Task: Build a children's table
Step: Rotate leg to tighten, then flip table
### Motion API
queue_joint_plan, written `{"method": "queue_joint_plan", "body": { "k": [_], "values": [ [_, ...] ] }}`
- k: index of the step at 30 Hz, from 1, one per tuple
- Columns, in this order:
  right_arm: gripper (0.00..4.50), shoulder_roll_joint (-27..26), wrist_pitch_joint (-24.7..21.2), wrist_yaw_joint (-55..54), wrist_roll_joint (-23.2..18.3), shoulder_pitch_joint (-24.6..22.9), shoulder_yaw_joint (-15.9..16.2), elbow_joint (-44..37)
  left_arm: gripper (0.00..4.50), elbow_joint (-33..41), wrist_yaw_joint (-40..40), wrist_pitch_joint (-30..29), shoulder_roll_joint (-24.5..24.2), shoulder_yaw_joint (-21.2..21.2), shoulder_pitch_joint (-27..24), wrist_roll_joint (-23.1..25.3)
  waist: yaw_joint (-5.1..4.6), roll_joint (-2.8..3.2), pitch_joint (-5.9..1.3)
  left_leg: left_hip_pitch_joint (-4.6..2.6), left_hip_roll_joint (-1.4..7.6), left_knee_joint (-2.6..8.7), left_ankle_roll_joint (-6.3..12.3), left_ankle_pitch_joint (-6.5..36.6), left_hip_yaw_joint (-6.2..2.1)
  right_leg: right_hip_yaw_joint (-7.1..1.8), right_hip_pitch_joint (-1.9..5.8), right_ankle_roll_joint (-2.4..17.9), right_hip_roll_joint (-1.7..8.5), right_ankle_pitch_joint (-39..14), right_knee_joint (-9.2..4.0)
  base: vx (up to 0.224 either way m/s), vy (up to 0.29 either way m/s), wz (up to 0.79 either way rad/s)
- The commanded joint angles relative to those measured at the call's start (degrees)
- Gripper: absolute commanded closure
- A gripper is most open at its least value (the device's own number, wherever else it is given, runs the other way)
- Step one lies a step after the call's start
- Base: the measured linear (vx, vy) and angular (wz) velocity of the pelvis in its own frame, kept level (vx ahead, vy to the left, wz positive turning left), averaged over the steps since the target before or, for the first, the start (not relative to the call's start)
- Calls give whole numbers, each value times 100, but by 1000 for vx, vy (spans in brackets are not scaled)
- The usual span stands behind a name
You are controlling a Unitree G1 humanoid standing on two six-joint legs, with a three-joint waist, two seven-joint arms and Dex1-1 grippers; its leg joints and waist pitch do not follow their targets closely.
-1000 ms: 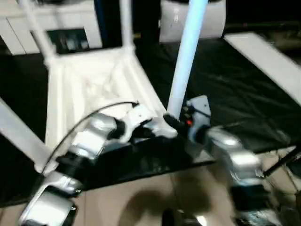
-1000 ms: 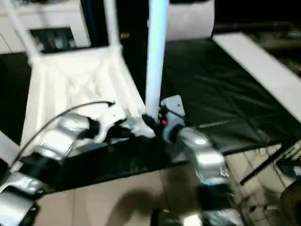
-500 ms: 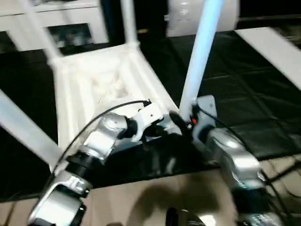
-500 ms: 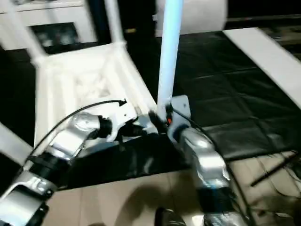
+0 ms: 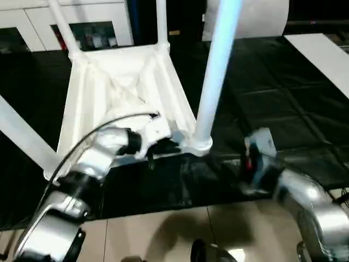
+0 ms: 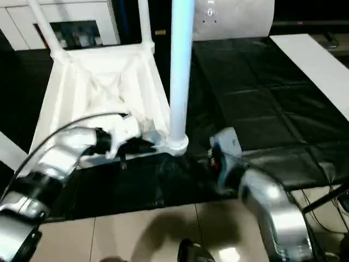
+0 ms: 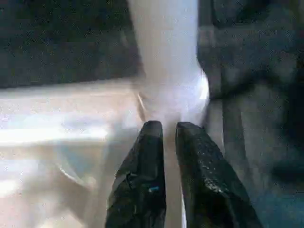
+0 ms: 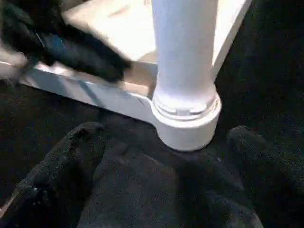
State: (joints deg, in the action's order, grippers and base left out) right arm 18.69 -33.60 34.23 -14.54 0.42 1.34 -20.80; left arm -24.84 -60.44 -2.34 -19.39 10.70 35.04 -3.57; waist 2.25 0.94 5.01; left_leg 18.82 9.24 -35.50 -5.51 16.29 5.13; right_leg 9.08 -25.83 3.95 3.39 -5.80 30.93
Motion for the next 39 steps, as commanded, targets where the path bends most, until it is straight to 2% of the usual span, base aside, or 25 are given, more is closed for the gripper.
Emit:
{"method": "queue_joint_plan", "body": {
  "k": [1, 5, 8, 9, 10, 11, 13, 14, 15, 16, 17, 18, 19, 21, 22, 25, 26, 28, 29, 30, 31, 32, 34, 36, 39],
  "values": [
    [0, -23, -246, -174, 79, -131, 193, -421, 372, 469, 162, -306, 33, -278, -198, -375, 51, -65, -583, 180, 212, 323, 810, -1250, 81, -286, 622, -156, 471, -2173, -324, 0, 0, 0],
    [0, -212, -91, -288, 90, -338, 301, -530, 372, 1246, 727, -752, 122, -649, -800, -597, 11, -25, -561, 196, 130, 326, 764, -680, 141, -213, 614, -383, 415, -2787, -483, 0, 0, 0],
    [0, -215, 177, -532, 433, -513, 508, -466, 372, 2946, 2001, -1503, 631, -1090, -2091, -482, -71, 210, -456, 509, 455, 522, 804, -212, -464, 164, 909, -469, 576, -2491, -306, -6, -12, 12],
    [0, -186, 246, -549, 493, -557, 555, -471, 372, 3308, 2340, -1832, 800, -1152, -2411, -337, -115, 263, -449, 435, 619, 592, 733, 283, -595, 124, 886, -450, 533, -2560, -148, 1, -78, 65],
    [0, -173, 256, -566, 503, -573, 572, -484, 372, 3432, 2453, -1970, 848, -1166, -2516, -296, -210, 330, -396, 351, 998, 907, 733, 1378, -988, -159, 818, -244, 458, -2266, 449, 1, -78, 65],
    [0, -177, 278, -591, 504, -619, 587, -490, 372, 3551, 2647, -1917, 919, -1165, -2724, -100, -207, 270, -306, 193, 1078, 1054, 788, 2258, -1158, -389, 561, 94, 304, -2039, 871, 9, -121, 83],
    [0, -218, 308, -637, 504, -698, 598, -517, 372, 3774, 2970, -1820, 1151, -1246, -3115, -188, -48, 61, -239, 67, 766, 828, 924, 2169, -947, -743, 409, 845, 263, -2222, 602, 42, -240, 119],
    [0, -282, 265, -680, 472, -738, 571, -530, 372, 3894, 3122, -1783, 1235, -1232, -3320, -161, -169, -151, -264, -379, -190, -519, 652, 1196, 14, -657, -38, 1613, 325, -3862, -565, 22, -293, 104],
    [0, -322, 241, -703, 438, -759, 563, -537, 372, 4016, 3257, -1797, 1262, -1192, -3474, -139, -19, -186, -273, -266, -466, -1123, 861, 1066, 303, -665, 63, 1772, 348, -4499, -514, 41, -197, 22],
    [0, -299, 323, -610, 388, -743, 627, -514, 372, 4203, 3440, -1730, 1256, -1092, -3687, 101, 215, -257, -379, 259, -239, -826, 758, 253, 142, -1134, 618, 705, 677, -4824, -284, 41, -197, 22],
    [0, -299, 323, -610, 388, -743, 627, -514, 342, 4203, 3440, -1730, 1256, -1092, -3687, 101, 455, -283, -398, 373, -161, -468, 809, -104, 51, -1430, 813, -364, 782, -4204, -202, 48, -125, 4],
    [0, -292, 379, -554, 354, -734, 661, -510, 342, 4302, 3375, -1647, 1231, -1023, -3809, 67, 545, -280, -411, 89, -131, -311, 1052, -159, 70, -1511, 636, -573, 722, -3937, -255, -40, -149, 34],
    [0, -266, 463, -545, 402, -709, 711, -476, 336, 4491, 3406, -1862, 1205, -960, -3992, 72, 495, -382, -367, 147, -207, -319, 1139, -157, 84, -1492, 669, -658, 650, -4037, -257, -40, -149, 34],
    [0, -252, 537, -536, 434, -654, 745, -419, 317, 4599, 3470, -1977, 1205, -1009, -4083, 77, 598, -275, -363, 140, -227, -287, 1083, -367, 46, -1416, 656, -599, 646, -4149, -348, -64, -110, 20],
    [0, -245, 593, -544, 454, -595, 766, -364, 297, 4662, 3594, -2046, 1204, -1100, -4155, 139, 581, -257, -292, 91, -239, -105, 1054, -415, 96, -1159, 583, -734, 395, -4295, -440, -65, -77, 12],
    [0, -245, 683, -449, 373, -484, 797, -300, 297, 4678, 3829, -2007, 1240, -1395, -4233, 160, 415, 2, -385, -266, 519, 362, 1080, 713, -95, -581, 523, -615, 249, -3366, -485, -63, -1, 10],
    [0, -276, 689, -462, 363, -431, 788, -268, 297, 4656, 3922, -2007, 1249, -1511, -4221, 163, 328, 23, -385, -196, 1028, 677, 1087, 1615, -244, -508, 709, -299, 347, -2432, -130, -53, 22, 13],
    [0, -336, 719, -501, 391, -331, 777, -194, 297, 4638, 4089, -2025, 1240, -1657, -4196, 148, 444, 28, -291, -8, 1340, 1142, 779, 3163, -108, -673, 738, -94, 454, -1512, 750, -87, -4, 13],
    [0, -409, 732, -659, 514, -154, 779, -1, 297, 4621, 4166, -2105, 1149, -1735, -4125, 173, 524, -131, -222, -60, 977, 972, 468, 3456, 110, -1034, 636, -249, 494, -2699, 579, -53, -65, 21],
    [0, -469, 761, -786, 587, -17, 763, 154, 297, 4599, 4203, -2161, 1085, -1787, -4058, 184, 382, -331, -92, -813, -125, -638, 202, 1709, 474, -717, -359, -1084, 618, -7080, -1036, 31, -62, 14],
    [0, -505, 814, -881, 651, 94, 755, 276, 297, 4576, 4249, -2192, 1045, -1839, -3997, 196, 241, -337, -92, -680, -258, -823, 333, 925, 439, -816, -323, -1166, 675, -7810, -1068, 31, -62, 14],
    [0, -513, 830, -904, 667, 123, 753, 307, 297, 4571, 4262, -2201, 1035, -1853, -3981, 197, 296, -281, -294, -27, -92, -351, 530, 652, 206, -973, 654, -1256, 1006, -6755, -649, 79, 45, -20],
    [0, -558, 903, -1021, 705, 283, 707, 494, 297, 4544, 4256, -2296, 974, -1913, -3888, 151, 348, -212, -423, -306, 236, 277, 509, 636, 119, -640, 546, -985, 496, -4427, -419, 9, 56, -7],
    [0, -613, 995, -1177, 740, 577, 577, 820, 297, 4376, 4192, -2374, 814, -2008, -3659, 112, 175, -90, -412, -205, 661, 590, 606, 1016, -42, -630, 687, 58, 491, -1752, -135, -60, 47, 13],
    [0, -567, 1078, -979, 691, 765, 586, 958, 297, 4145, 4164, -2389, 642, -2098, -3454, 67, 93, -133, -299, -265, 383, 493, 471, 1727, 97, -617, 599, 96, 602, -3296, -415, -36, 35, 4]
  ]
}}
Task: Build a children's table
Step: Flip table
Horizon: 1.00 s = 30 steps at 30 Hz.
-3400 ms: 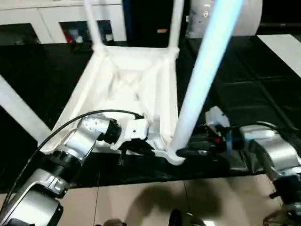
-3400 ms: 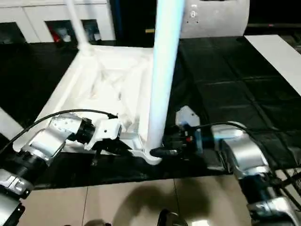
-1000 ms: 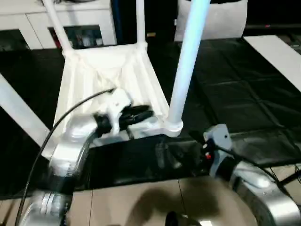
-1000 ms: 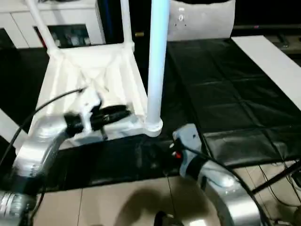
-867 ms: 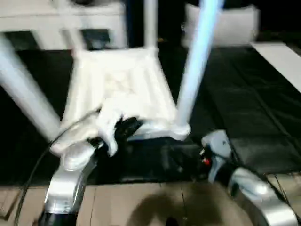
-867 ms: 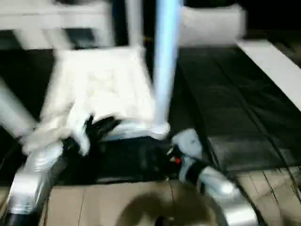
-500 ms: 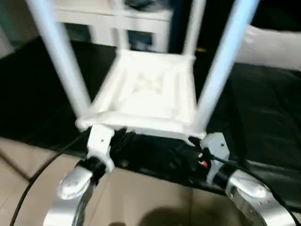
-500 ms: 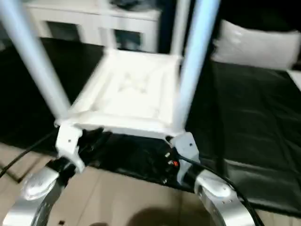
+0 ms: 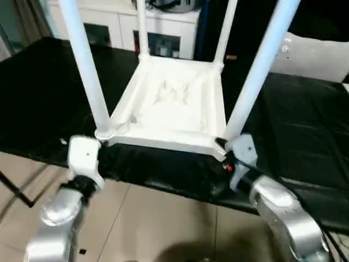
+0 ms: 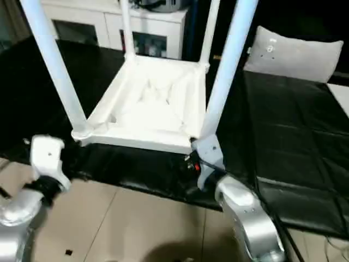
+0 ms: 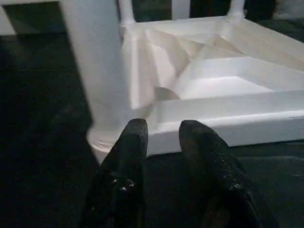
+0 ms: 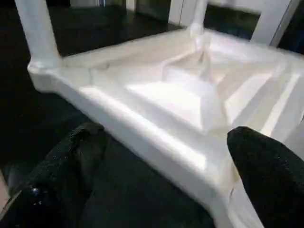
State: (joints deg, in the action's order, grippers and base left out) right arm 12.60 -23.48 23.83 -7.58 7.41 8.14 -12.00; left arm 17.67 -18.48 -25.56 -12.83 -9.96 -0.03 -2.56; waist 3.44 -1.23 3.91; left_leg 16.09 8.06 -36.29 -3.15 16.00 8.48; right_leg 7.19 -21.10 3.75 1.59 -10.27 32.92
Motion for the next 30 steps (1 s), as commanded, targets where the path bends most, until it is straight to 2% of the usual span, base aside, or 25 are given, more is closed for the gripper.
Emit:
{"method": "queue_joint_plan", "body": {
  "k": [1, 2, 3, 4, 5, 6, 7, 9, 12, 14, 15, 16, 18, 19, 20, 21, 22, 23, 26, 27, 28, 30],
  "values": [
    [0, 24, 109, -5, -21, 209, -185, 235, 297, -253, 34, -86, -128, -90, 205, -3, -62, 43, -173, -37, 382, 488, 266, 1719, -206, -359, 101, -162, 786, -3681, -769, 0, 0, 0],
    [0, 13, 143, -41, -17, 256, -221, 305, 297, -295, 56, -108, -157, -112, 260, -11, -83, 67, -185, -36, 360, 470, 292, 1593, -228, -294, 107, -345, 778, -3932, -825, 0, 0, 0],
    [0, 7, 169, -62, -13, 285, -242, 351, 297, -320, 67, -125, -172, -126, 296, -22, -79, 99, -233, 6, 434, 509, 315, 1464, -258, -281, 167, -386, 784, -3593, -810, 0, 0, 0],
    [0, 7, 193, -79, -19, 306, -276, 398, 297, -370, 95, -127, -206, -131, 333, 19, -85, 117, -249, 22, 496, 542, 324, 1433, -282, -270, 188, -329, 776, -3274, -771, 0, 0, 0],
    [0, 6, 203, -86, -22, 315, -291, 419, 297, -392, 107, -127, -221, -133, 350, 37, -103, 139, -272, 110, 606, 606, 349, 1376, -332, -267, 243, -188, 784, -2633, -669, 0, 0, 0],
    [0, 53, 325, -219, 21, 403, -417, 666, 297, -566, 68, -129, -313, -135, 475, 40, -100, 161, -291, 146, 657, 616, 331, 1362, -348, -289, 247, -74, 807, -2267, -599, 0, 0, 0],
    [0, 77, 379, -287, 64, 442, -465, 777, 297, -630, 52, -140, -351, -128, 523, 36, -100, 142, -298, 126, 640, 603, 301, 1318, -327, -314, 223, -11, 825, -2174, -592, 0, 0, 0],
    [0, 135, 435, -492, 159, 508, -639, 1004, 297, -769, -48, -178, -421, -132, 621, -54, -72, 103, -319, 172, 544, 554, 304, 808, -259, -375, 237, 250, 873, -2049, -556, 0, 0, 0],
    [0, 207, 481, -514, 174, 482, -752, 1060, 297, -909, -198, -136, -495, -142, 692, -154, -21, 95, -324, 168, 529, 523, 368, 478, -223, -387, 219, 334, 855, -2028, -540, 0, 0, 0],
    [0, 287, 483, -370, 145, 404, -762, 1029, 297, -1085, -340, -97, -564, -195, 789, -282, 10, 106, -339, 170, 531, 516, 436, 327, -213, -368, 213, 322, 848, -2017, -534, 0, 0, 0],
    [0, 308, 497, -340, 138, 386, -749, 1034, 297, -1132, -384, -102, -597, -200, 813, -325, 47, 117, -389, 200, 547, 514, 506, 13, -229, -381, 248, 388, 855, -1624, -451, 0, 0, 0],
    [0, 337, 533, -279, 135, 351, -711, 1016, 297, -1217, -453, -44, -654, -219, 847, -361, 43, 100, -395, 228, 540, 503, 560, -116, -228, -378, 245, 408, 846, -1474, -437, 0, 0, 0],
    [0, 370, 578, -210, 113, 301, -653, 990, 297, -1344, -733, 5, -770, -248, 901, -539, 53, 104, -444, 269, 542, 474, 696, -526, -249, -383, 267, 501, 856, -993, -335, 0, 0, 0],
    [0, 369, 589, -205, 101, 279, -633, 968, 297, -1398, -993, 39, -855, -243, 911, -671, 54, 95, -471, 298, 547, 444, 800, -831, -255, -394, 257, 609, 856, -598, -259, 0, 0, 0],
    [0, 367, 588, -203, 98, 276, -630, 963, 297, -1407, -1028, 51, -870, -238, 911, -682, 56, 91, -475, 311, 534, 424, 863, -940, -248, -395, 242, 645, 854, -476, -248, 0, 0, 0],
    [0, 348, 565, -148, 60, 233, -577, 893, 297, -1545, -1346, 263, -1076, -157, 900, -679, 69, 90, -462, 351, 499, 415, 993, -960, -235, -388, 238, 656, 856, -540, -254, 0, 0, 0],
    [0, 338, 569, -103, 35, 212, -549, 862, 297, -1580, -1519, 283, -1126, -156, 900, -769, 73, 97, -466, 352, 496, 412, 1012, -932, -226, -378, 236, 642, 850, -628, -266, 0, 0, 0],
    [0, 330, 563, -45, 1, 196, -520, 830, 297, -1605, -1645, 262, -1169, -160, 907, -842, 65, 93, -439, 352, 521, 428, 1004, -798, -220, -363, 229, 577, 846, -904, -311, 0, 0, 0],
    [0, 344, 526, 238, -98, 76, -327, 670, 297, -1992, -1945, 480, -1507, -44, 1061, -719, 60, 106, -405, 324, 543, 458, 902, -488, -224, -344, 215, 463, 832, -1379, -380, 0, 0, 0],
    [0, 348, 504, 348, -155, 38, -270, 616, 281, -2173, -2035, 535, -1589, -35, 1157, -721, 48, 108, -386, 309, 537, 483, 795, -238, -221, -336, 221, 314, 832, -1703, -432, 0, 0, 0],
    [0, 351, 488, 407, -190, 17, -240, 584, 269, -2266, -2090, 566, -1627, -31, 1207, -731, 52, 101, -369, 294, 521, 488, 772, -148, -211, -331, 205, 244, 820, -1856, -475, 0, 0, 0],
    [0, 368, 435, 527, -258, -24, -185, 518, 256, -2452, -2201, 658, -1717, 25, 1298, -688, 48, 114, -347, 253, 555, 521, 569, 145, -224, -322, 206, 126, 839, -2206, -526, 0, 0, 0]
  ]
}}
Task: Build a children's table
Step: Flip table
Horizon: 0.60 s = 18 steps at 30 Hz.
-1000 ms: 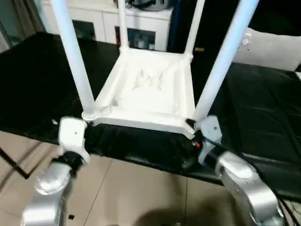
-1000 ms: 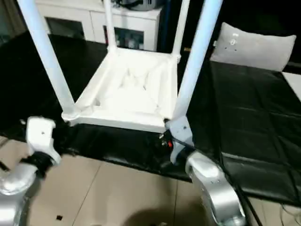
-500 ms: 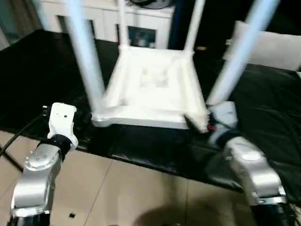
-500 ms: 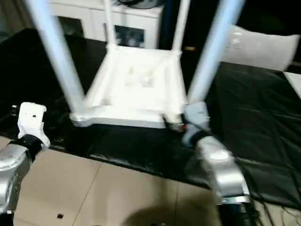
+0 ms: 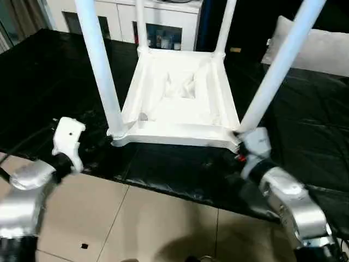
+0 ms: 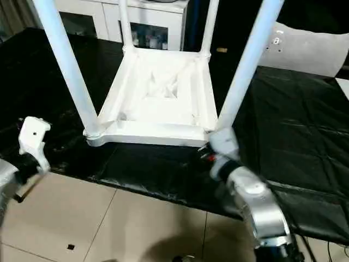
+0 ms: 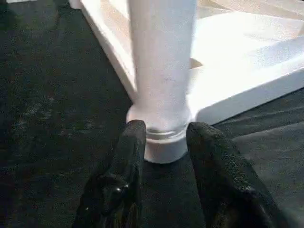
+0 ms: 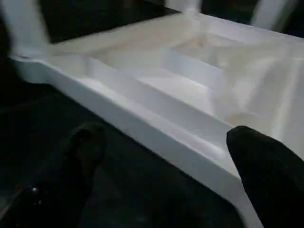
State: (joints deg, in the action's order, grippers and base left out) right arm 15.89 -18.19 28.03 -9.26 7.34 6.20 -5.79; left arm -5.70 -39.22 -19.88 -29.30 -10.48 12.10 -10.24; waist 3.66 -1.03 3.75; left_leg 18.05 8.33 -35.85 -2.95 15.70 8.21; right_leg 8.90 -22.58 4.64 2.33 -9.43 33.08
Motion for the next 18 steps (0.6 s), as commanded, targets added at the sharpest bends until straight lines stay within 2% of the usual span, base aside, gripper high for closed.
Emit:
{"method": "queue_joint_plan", "body": {
  "k": [1, 2, 3, 6, 8, 9, 10, 11, 12, 14, 15, 18],
  "values": [
    [0, 66, -121, 200, -137, -48, 57, -148, 254, -233, -225, 145, -110, 103, 148, 68, 26, 92, -323, 54, 521, 485, 529, 229, -200, -491, 356, 8, 762, -2351, -560, 0, 0, 0],
    [0, 112, -169, 323, -196, -93, 127, -213, 254, -428, -342, 262, -167, 141, 254, 75, 24, 92, -329, 43, 526, 488, 498, 266, -200, -495, 357, -4, 769, -2372, -558, 0, 0, 0],
    [0, 156, -211, 441, -233, -139, 183, -268, 232, -655, -442, 394, -196, 150, 394, 58, 36, 91, -326, 25, 502, 491, 494, 283, -196, -503, 349, -91, 766, -2408, -581, 0, 0, 0],
    [0, 194, -217, 519, -198, -178, 236, -313, 212, -962, -517, 524, -226, 200, 624, 50, 53, 91, -353, 48, 528, 485, 455, 153, -214, -513, 368, -83, 786, -2176, -535, 0, 0, 0],
    [0, 196, -231, 532, -212, -196, 253, -352, 202, -1143, -603, 593, -231, 234, 760, 22, 73, 98, -379, 62, 555, 475, 436, -43, -223, -534, 375, 43, 813, -1845, -470, 0, 0, 0],
    [0, 196, -235, 531, -224, -202, 258, -368, 179, -1214, -633, 620, -229, 239, 808, 9, 83, 94, -382, 76, 559, 471, 443, -126, -223, -542, 382, 107, 821, -1712, -443, 0, 0, 0],
    [0, 198, -244, 537, -228, -216, 278, -394, 175, -1317, -667, 665, -238, 276, 867, 30, 86, 113, -389, 74, 559, 464, 439, -157, -219, -545, 387, 142, 829, -1655, -429, 0, 0, 0],
    [0, 198, -244, 537, -228, -216, 278, -394, 173, -1317, -667, 665, -238, 276, 867, 30, 94, 103, -386, 81, 552, 464, 446, -169, -213, -543, 390, 161, 824, -1648, -435, 0, 0, 0],
    [0, 199, -284, 553, -239, -243, 319, -458, 151, -1607, -733, 814, -241, 342, 1024, 68, 97, 102, -390, 84, 560, 467, 437, -170, -214, -546, 398, 179, 832, -1632, -428, 0, 0, 0],
    [0, 178, -322, 550, -236, -268, 358, -528, 137, -1872, -752, 924, -223, 386, 1197, 102, 102, 96, -375, 78, 527, 467, 461, -140, -201, -537, 389, 121, 804, -1731, -464, 0, 0, 0],
    [0, 169, -331, 545, -232, -274, 368, -546, 130, -1948, -758, 956, -219, 399, 1246, 109, 125, 100, -380, 68, 539, 476, 414, -70, -203, -532, 403, 51, 826, -1877, -481, 0, 0, 0],
    [0, 157, -332, 540, -231, -288, 408, -567, 106, -2263, -569, 1115, -159, 426, 1467, 226, 128, 102, -379, 70, 558, 482, 366, -53, -218, -524, 397, 16, 821, -1879, -478, 0, 0, 0]
  ]
}}
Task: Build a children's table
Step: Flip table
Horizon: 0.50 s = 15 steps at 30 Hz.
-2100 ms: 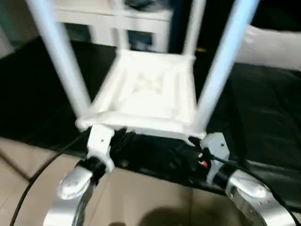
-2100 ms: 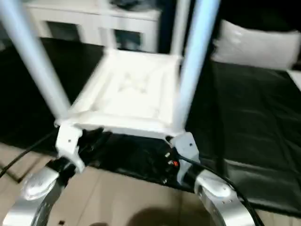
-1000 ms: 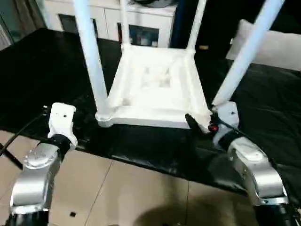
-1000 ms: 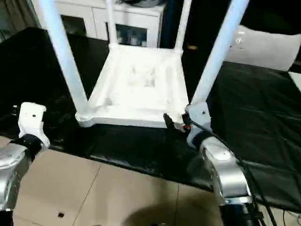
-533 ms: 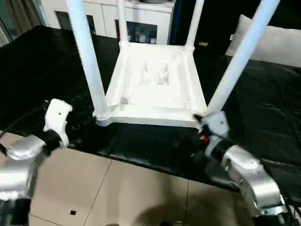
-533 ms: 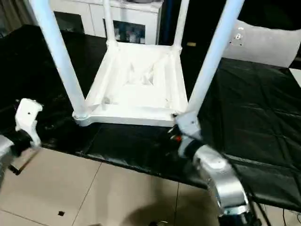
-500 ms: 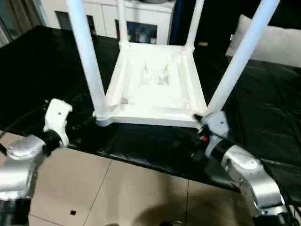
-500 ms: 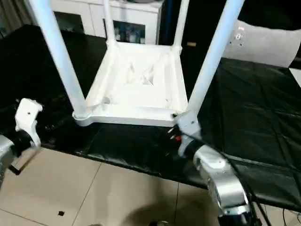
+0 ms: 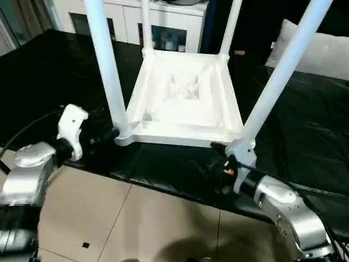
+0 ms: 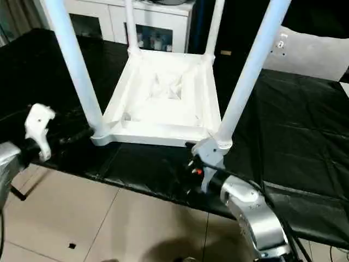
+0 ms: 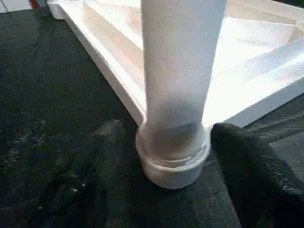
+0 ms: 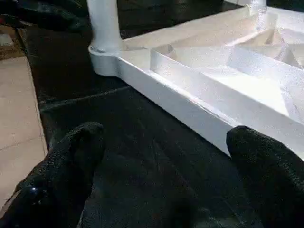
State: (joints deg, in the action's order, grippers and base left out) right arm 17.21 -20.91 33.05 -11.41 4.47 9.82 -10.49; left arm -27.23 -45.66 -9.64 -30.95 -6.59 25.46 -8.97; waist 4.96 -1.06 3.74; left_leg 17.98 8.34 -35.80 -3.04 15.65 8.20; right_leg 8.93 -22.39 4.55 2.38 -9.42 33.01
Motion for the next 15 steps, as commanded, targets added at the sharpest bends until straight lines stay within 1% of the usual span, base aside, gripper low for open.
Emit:
{"method": "queue_joint_plan", "body": {
  "k": [1, 3, 4, 5, 8, 9, 11, 13, 14, 15],
  "values": [
    [0, 22, -55, 33, -10, 1, 59, -94, 94, -201, 121, 142, 40, 40, 200, 116, 7, 107, -383, 67, 551, 472, 372, -50, -213, -527, 373, 3, 815, -1860, -472, 0, 0, 0],
    [0, -1, -67, -1, 6, 15, 83, -78, 94, -405, 153, 206, 115, 84, 341, 116, 21, 103, -389, 81, 554, 470, 352, -74, -215, -534, 388, 11, 836, -1825, -467, 0, 0, 0],
    [0, -18, -66, -26, 30, 26, 106, -71, 94, -482, 154, 220, 139, 108, 390, 114, 21, 103, -387, 79, 542, 466, 356, -94, -208, -531, 379, 9, 823, -1823, -472, 0, 0, 0],
    [0, -18, -66, -26, 30, 26, 106, -71, 94, -482, 154, 220, 139, 108, 390, 114, 32, 100, -391, 85, 553, 467, 355, -115, -211, -537, 387, 13, 842, -1786, -462, 0, 0, 0],
    [0, -64, -80, -94, 84, 38, 144, -67, 94, -636, 221, 258, 280, 152, 515, 112, 38, 110, -388, 77, 573, 470, 336, -104, -216, -534, 374, 33, 844, -1778, -460, 0, 0, 0],
    [0, -94, -91, -132, 108, 38, 164, -65, 94, -662, 255, 216, 388, 163, 571, 80, 55, 106, -378, 65, 558, 476, 300, 9, -199, -525, 373, 8, 847, -1953, -498, 0, 0, 0],
    [0, -117, -110, -171, 123, 34, 181, -71, 94, -668, 270, 222, 483, 180, 604, 57, 79, 106, -378, 67, 551, 478, 263, 42, -195, -518, 379, -55, 847, -2082, -523, 0, 0, 0],
    [0, -153, -144, -243, 141, 36, 204, -79, 94, -770, 469, 395, 603, 249, 677, 173, 86, 97, -385, 91, 547, 476, 275, -5, -204, -516, 388, -103, 841, -2026, -517, 0, 0, 0],
    [0, -161, -141, -260, 147, 37, 207, -79, 110, -795, 491, 397, 648, 240, 699, 153, 86, 93, -393, 88, 550, 474, 278, -31, -209, -514, 390, -122, 835, -1976, -504, 0, 0, 0],
    [0, -175, -134, -284, 161, 41, 217, -75, 121, -842, 567, 397, 708, 251, 745, 170, 95, 110, -407, 95, 555, 464, 292, -97, -215, -517, 398, -140, 853, -1850, -486, 0, 0, 0]
  ]
}}
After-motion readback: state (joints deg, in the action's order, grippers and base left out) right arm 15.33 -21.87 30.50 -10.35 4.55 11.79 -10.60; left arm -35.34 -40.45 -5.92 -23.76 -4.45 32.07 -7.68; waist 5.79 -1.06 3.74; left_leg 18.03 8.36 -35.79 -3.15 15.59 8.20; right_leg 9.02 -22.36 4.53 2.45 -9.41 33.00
